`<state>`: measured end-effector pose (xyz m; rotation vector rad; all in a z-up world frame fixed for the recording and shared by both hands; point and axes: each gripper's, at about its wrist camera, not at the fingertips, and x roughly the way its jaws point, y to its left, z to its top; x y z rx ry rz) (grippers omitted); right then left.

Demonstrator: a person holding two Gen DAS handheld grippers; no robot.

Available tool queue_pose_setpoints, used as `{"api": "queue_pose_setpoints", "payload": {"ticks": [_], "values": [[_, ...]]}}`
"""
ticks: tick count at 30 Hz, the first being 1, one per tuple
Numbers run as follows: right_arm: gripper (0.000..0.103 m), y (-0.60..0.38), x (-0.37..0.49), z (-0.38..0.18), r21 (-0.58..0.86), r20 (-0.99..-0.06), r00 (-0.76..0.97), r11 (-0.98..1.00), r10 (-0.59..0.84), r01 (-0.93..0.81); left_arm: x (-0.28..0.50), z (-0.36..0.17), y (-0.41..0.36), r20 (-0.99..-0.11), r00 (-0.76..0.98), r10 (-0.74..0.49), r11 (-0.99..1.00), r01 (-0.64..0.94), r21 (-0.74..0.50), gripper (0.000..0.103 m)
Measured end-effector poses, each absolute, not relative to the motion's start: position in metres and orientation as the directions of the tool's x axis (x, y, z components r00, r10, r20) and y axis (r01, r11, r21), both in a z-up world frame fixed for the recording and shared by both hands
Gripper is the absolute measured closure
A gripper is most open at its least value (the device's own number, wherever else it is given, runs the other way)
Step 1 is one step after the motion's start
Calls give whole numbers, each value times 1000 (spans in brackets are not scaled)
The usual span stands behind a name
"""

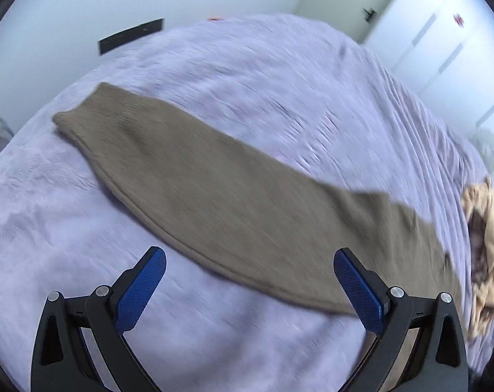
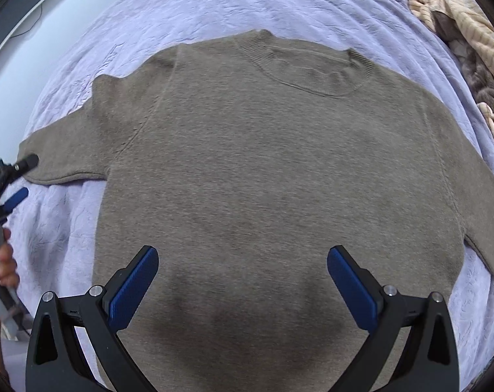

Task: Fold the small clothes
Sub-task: 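Grasp the sweater sleeve cuff with the left gripper, then fold the held sleeve across the sweater body with the left gripper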

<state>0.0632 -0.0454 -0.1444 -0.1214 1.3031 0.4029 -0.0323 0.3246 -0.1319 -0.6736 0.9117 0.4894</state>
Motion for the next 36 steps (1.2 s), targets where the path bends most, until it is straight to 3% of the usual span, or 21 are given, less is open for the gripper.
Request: {"api": "queue_pose_setpoints", "payload": {"ticks": [10,12,14,15,16,17,20,25,32,36], "values": [[0,-25,56,-151,142,-957,180,907,228,-397,-31,-177,399,-814,566,131,497,-748,-441,0],[0,-22,52,-153,143,-959,168,902,228,-408,-29,-175,401,-804,571,162,488,-755,-438,9],[0,-18,50,-155,145,-961,157,896,229,-419,-29,-172,401,-802,570,177,488,-759,-432,53],[0,-16,48,-156,150,-961,151,894,233,-423,-28,-172,402,-797,580,167,491,-750,-443,65],[0,-16,47,-156,155,-960,148,892,237,-425,-27,-171,401,-788,595,160,502,-736,-454,91],[0,-15,46,-155,161,-959,144,889,243,-428,-26,-167,398,-776,610,162,531,-717,-453,97],[0,-16,43,-154,176,-955,143,885,260,-431,-21,-145,381,-744,640,194,625,-665,-409,97],[0,-25,41,-151,201,-945,152,882,289,-427,0,-96,339,-645,754,124,727,-511,-458,97],[0,-65,46,-142,229,-930,196,907,311,-353,68,-45,203,-571,814,-109,872,-198,-449,97],[0,-105,54,-137,234,-923,236,931,303,-280,110,-50,112,-599,766,-232,901,-63,-429,97]]}}
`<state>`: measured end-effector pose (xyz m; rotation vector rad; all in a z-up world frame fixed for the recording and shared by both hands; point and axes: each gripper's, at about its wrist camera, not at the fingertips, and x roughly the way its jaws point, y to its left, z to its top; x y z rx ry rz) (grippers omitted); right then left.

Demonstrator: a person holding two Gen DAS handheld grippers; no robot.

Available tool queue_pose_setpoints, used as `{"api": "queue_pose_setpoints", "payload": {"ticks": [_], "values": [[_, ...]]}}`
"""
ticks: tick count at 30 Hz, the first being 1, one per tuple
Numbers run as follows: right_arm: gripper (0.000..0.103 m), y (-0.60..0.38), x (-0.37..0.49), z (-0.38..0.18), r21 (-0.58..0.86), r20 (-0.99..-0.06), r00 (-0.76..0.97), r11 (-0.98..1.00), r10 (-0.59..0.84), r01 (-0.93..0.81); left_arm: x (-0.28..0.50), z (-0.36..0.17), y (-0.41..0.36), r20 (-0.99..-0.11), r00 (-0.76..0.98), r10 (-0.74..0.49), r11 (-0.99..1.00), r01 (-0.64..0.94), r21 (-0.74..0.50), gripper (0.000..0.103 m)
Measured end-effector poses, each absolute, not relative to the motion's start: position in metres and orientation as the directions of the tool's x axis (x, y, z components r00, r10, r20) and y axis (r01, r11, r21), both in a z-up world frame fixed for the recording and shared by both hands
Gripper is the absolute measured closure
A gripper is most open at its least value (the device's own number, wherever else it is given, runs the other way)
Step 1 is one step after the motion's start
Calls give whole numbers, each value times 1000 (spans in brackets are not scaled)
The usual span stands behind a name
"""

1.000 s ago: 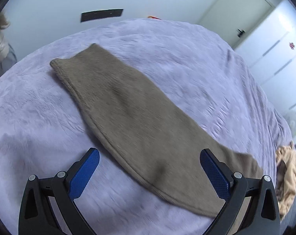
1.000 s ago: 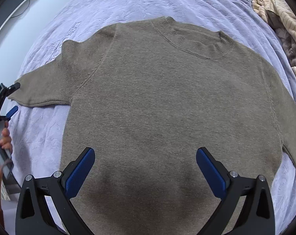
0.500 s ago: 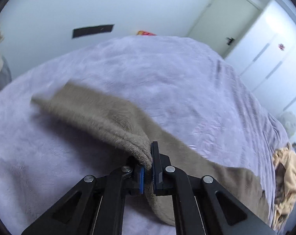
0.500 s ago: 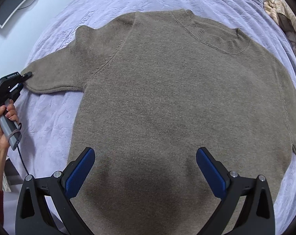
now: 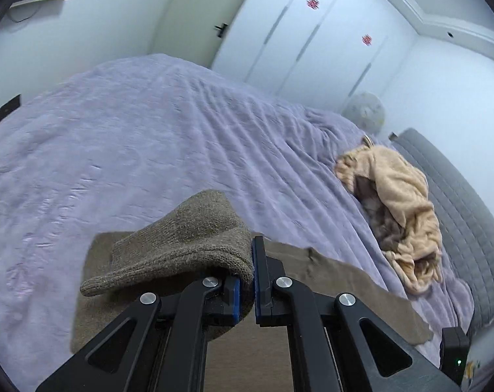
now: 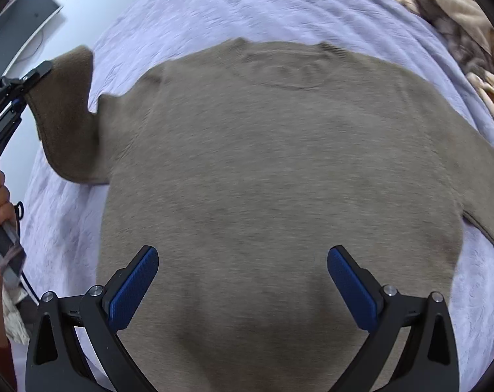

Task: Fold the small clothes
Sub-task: 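Fold the held sleeve across the sweater body with the left gripper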

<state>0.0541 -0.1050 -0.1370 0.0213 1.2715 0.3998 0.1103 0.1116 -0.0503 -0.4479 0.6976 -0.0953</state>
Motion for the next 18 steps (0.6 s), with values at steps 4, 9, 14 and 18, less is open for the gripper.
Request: {"api": "queue_pose_setpoints", "payload": {"ticks": [4,9,14,18], "values": [[0,-156,60,-137,241,-920,267,952,285,-187,142,-70,26,-647,695,-315,913,34,-407,97],[0,-215,63,-149,245,-929,269,967,256,-74,157,-119,-43,-761,594,-262,957,59,-283,96],[0,-251,67,-160,242,-936,256,970,241,-28,144,-126,-48,-790,586,-181,976,9,-217,9],[0,-256,73,-158,227,-934,272,973,232,-52,119,-104,-23,-789,590,-174,978,8,-210,9]]}}
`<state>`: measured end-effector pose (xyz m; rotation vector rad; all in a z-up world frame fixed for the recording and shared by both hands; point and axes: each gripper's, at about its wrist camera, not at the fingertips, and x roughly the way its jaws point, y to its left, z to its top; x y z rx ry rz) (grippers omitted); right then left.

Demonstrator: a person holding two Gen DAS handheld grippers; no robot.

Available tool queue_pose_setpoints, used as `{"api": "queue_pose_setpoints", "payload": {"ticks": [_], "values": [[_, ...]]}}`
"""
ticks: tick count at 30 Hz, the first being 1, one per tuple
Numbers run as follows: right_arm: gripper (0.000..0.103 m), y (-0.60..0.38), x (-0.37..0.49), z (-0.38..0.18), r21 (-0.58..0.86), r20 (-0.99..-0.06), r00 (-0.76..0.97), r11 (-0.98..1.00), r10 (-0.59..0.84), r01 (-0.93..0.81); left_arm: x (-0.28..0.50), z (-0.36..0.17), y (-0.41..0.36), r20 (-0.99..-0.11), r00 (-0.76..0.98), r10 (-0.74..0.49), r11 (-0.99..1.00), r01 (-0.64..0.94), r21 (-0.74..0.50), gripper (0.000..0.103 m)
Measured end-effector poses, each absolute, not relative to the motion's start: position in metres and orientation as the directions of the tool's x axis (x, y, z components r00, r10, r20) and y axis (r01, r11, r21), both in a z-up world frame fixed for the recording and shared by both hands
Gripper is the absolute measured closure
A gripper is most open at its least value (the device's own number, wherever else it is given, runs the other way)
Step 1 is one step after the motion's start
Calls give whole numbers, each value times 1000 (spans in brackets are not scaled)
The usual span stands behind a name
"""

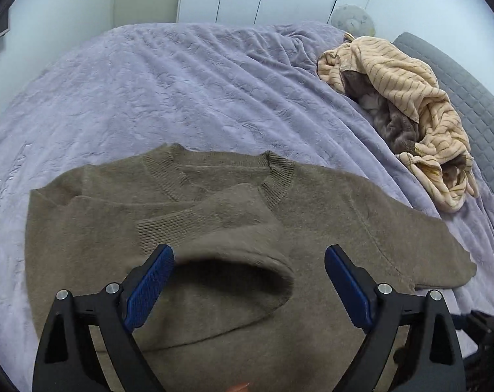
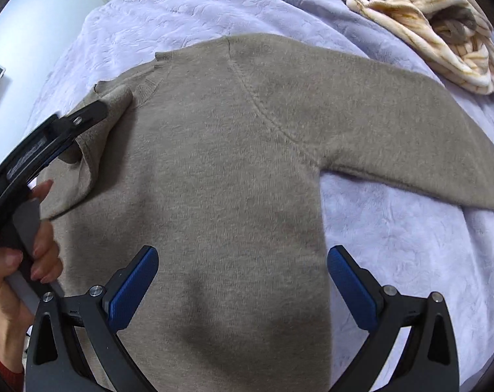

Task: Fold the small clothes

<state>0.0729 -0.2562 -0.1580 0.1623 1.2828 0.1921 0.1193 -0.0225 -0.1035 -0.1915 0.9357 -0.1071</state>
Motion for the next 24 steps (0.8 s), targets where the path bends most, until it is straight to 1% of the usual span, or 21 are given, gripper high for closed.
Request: {"api": "queue_pose_setpoints", "payload": {"ticks": [2,5,8,10,12,14,16,17,18,19,20,21,22,24], "values": [[0,-253,78,-151,218,-928,290,972,233,-83,101,-90,1,-781,607,-146,981,-13,-194,9],[0,-229,91,-133,178,-906,350,965,237,-192,92,-84,45,-785,615,-73,984,-85,-158,9],[0,-185,104,-117,104,-878,407,930,253,-353,101,-98,103,-831,556,8,972,-201,-125,9],[0,-145,109,-111,21,-854,447,877,266,-481,110,-117,138,-865,500,41,955,-273,-112,9],[0,-102,111,-118,-98,-842,480,804,247,-586,119,-136,170,-889,456,36,927,-348,-141,9],[0,-65,109,-134,-231,-834,511,709,208,-666,127,-153,191,-900,436,-30,898,-383,-216,9],[3,-41,105,-153,-356,-817,555,620,158,-699,132,-165,198,-899,433,-67,879,-401,-259,9],[7,-33,104,-162,-414,-803,582,586,124,-696,135,-170,200,-897,434,-85,872,-404,-278,14],[34,-26,107,-172,-459,-795,600,558,90,-692,137,-173,199,-895,433,-104,867,-402,-295,21],[92,-26,110,-176,-449,-808,583,553,84,-702,140,-176,199,-898,424,-116,866,-399,-300,24],[94,-31,119,-175,-375,-844,527,587,105,-717,143,-177,196,-899,422,-120,869,-393,-301,24],[94,-41,127,-169,-300,-857,497,651,138,-697,144,-176,193,-896,428,-121,874,-382,-301,24],[94,-54,136,-160,-231,-857,486,716,171,-659,146,-176,192,-894,432,-123,880,-369,-299,24],[94,-100,152,-145,-35,-846,466,845,260,-534,148,-177,190,-894,429,-128,885,-357,-298,24]]}}
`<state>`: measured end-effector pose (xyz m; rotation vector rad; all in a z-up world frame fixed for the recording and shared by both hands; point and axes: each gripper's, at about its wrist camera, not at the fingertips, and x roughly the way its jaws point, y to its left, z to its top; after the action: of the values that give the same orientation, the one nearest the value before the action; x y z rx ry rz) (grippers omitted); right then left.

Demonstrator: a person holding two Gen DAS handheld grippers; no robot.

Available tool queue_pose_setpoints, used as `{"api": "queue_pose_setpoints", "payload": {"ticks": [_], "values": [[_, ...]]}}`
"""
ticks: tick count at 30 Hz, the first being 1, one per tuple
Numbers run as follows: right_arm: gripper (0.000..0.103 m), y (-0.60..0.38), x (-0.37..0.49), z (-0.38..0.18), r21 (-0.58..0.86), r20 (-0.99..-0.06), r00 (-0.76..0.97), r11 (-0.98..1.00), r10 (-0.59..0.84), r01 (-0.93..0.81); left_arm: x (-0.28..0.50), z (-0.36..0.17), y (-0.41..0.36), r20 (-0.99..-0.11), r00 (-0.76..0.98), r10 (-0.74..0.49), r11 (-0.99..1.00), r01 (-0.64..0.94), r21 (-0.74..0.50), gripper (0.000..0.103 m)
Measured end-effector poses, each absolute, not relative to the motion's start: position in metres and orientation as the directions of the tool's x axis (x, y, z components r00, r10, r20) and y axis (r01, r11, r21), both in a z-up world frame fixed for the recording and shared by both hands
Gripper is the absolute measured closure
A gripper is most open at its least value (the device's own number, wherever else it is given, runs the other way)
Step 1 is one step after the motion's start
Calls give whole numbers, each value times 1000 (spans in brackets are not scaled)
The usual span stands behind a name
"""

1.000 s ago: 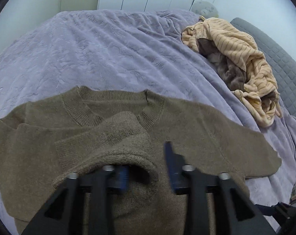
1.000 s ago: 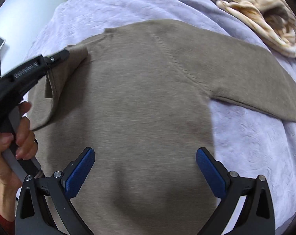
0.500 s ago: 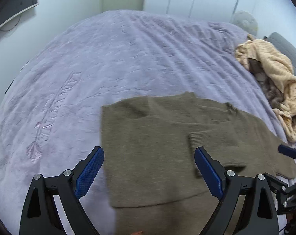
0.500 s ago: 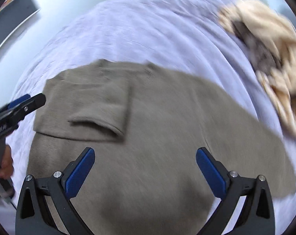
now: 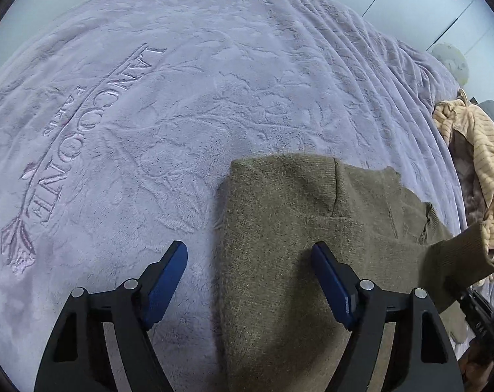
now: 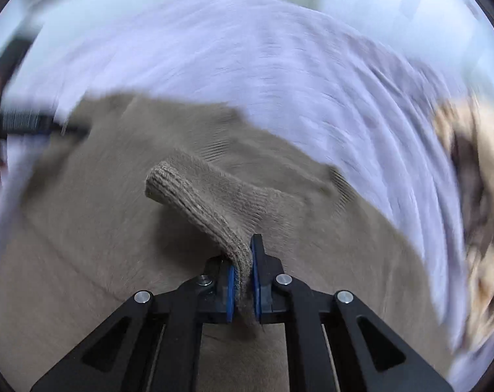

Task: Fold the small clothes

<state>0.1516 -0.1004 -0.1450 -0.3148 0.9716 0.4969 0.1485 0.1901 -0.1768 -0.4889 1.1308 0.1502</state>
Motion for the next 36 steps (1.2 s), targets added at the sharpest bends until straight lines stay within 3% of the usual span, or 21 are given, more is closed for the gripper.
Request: {"api": "queue_pose_setpoints", "payload": {"ticks": [3,5,6,7,8,10,12,13,14,19,23,24,26,27,30,33,36], "values": [[90,-190,171,-158,329,-819,420,919,392,-217,154,-177,191,-893,429,-139,878,-364,-311,26],[86,-232,174,-183,485,-804,365,873,469,-53,159,-177,189,-895,426,-135,882,-360,-304,40],[71,-251,171,-198,535,-800,336,844,497,27,160,-177,188,-896,425,-128,886,-358,-296,43],[58,-261,168,-205,569,-786,332,820,522,58,162,-177,187,-894,430,-127,889,-351,-295,63],[55,-270,164,-209,613,-755,344,787,558,67,163,-177,185,-893,430,-133,894,-338,-295,81],[51,-273,159,-209,654,-723,360,752,589,84,165,-173,183,-894,430,-127,899,-332,-287,94],[55,-278,160,-211,677,-712,363,725,601,129,167,-164,182,-891,440,-116,902,-328,-280,94],[83,-281,161,-211,694,-701,364,704,613,149,165,-159,182,-886,451,-111,907,-318,-276,94],[96,-280,164,-212,706,-693,360,689,625,162,163,-155,182,-882,459,-109,914,-302,-270,94],[95,-267,173,-187,646,-718,380,761,583,54,161,-162,182,-889,448,-94,936,-265,-232,94],[95,-287,159,-211,581,-785,342,805,517,117,160,-165,181,-888,450,-89,924,-296,-242,90],[95,-292,157,-218,597,-778,341,790,528,137,159,-162,180,-890,450,-77,926,-298,-231,83],[95,-292,156,-218,610,-767,352,780,537,139,152,-156,179,-893,449,-18,932,-316,-178,36],[92,-290,155,-215,605,-767,358,785,533,129,147,-152,180,-887,462,5,933,-321,-162,33],[81,-290,153,-212,608,-767,349,783,538,129,134,-145,183,-892,451,10,934,-324,-153,33],[53,-299,145,-205,634,-748,350,763,563,129,116,-143,184,-901,432,20,927,-346,-146,33],[52,-297,139,-199,617,-763,338,777,551,124,99,-144,178,-910,414,-18,921,-347,-176,33]]}}
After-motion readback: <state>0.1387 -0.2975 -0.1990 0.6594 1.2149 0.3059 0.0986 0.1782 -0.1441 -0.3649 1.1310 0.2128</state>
